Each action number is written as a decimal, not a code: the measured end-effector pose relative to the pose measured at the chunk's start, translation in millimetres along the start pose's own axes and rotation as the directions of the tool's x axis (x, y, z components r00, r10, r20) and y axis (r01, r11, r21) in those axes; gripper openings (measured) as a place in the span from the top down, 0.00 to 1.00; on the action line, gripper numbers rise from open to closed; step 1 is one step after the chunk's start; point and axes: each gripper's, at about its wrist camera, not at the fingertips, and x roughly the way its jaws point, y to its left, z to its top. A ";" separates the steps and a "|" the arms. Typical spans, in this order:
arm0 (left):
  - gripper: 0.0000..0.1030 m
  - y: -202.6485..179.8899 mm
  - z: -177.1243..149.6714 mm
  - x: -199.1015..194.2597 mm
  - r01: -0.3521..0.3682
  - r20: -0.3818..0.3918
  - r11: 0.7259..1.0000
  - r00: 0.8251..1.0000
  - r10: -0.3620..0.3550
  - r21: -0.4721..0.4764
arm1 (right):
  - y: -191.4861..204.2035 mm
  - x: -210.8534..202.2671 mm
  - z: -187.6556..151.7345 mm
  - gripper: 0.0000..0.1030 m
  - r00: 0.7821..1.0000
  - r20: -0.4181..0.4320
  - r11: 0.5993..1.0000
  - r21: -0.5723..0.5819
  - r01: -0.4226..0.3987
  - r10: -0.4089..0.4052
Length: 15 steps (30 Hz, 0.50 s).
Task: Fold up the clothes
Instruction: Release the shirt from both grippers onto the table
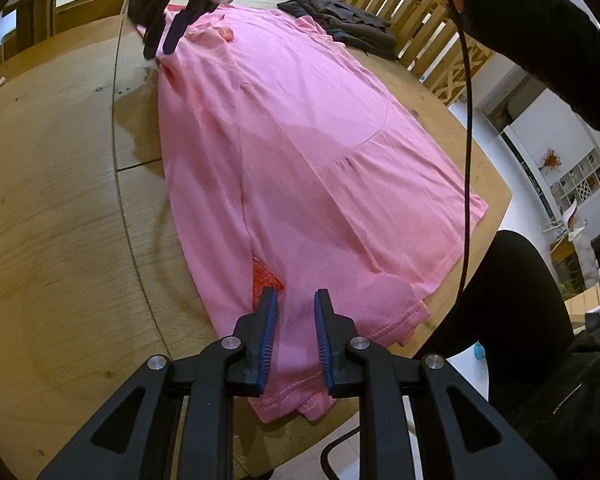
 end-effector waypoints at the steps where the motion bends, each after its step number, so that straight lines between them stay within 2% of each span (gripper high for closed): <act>1: 0.81 -0.8 0.0 0.2 -0.002 0.000 1.000 1.000 0.002 0.002 | -2.7 -0.3 1.2 0.84 1.000 0.004 1.000 -0.003 -0.001 0.001; 2: 0.81 -1.5 0.0 0.4 -0.003 0.001 1.000 1.000 0.003 0.005 | -3.7 -0.9 1.1 0.94 1.000 0.010 1.000 -0.002 0.001 -0.001; 3: 0.81 -1.8 0.0 0.5 -0.004 0.001 1.000 1.000 0.004 0.006 | -7.5 -1.5 0.8 0.96 1.000 0.013 1.000 0.008 -0.006 0.006; 7: 0.81 -1.1 0.0 0.4 -0.001 0.004 1.000 1.000 0.001 0.004 | -30.2 -6.2 2.5 0.98 0.984 0.042 0.977 0.119 -0.179 0.175; 9: 0.81 -0.1 -0.4 0.2 0.003 0.007 1.000 1.000 -0.003 0.003 | -36.6 -10.9 2.1 0.98 0.957 0.082 0.945 0.157 -0.287 0.277; 10: 0.81 0.2 -0.7 -0.1 0.004 0.008 1.000 1.000 -0.004 0.002 | -37.2 -12.3 1.8 0.98 0.949 0.092 0.934 0.168 -0.314 0.302; 12: 0.81 0.4 -1.3 -0.6 0.005 0.010 1.000 1.000 -0.005 0.002 | -38.2 -14.9 4.8 0.98 0.911 0.138 0.893 0.187 -0.409 0.388; 14: 0.80 -0.2 -1.3 -0.1 0.004 0.010 1.000 1.000 -0.004 0.001 | -34.5 -13.2 3.1 0.98 0.911 0.156 0.892 0.194 -0.408 0.382; 15: 0.80 -0.4 -1.4 0.0 0.004 0.010 1.000 1.000 -0.004 0.001 | -28.9 -9.3 -0.2 0.98 0.933 0.133 0.919 0.176 -0.354 0.334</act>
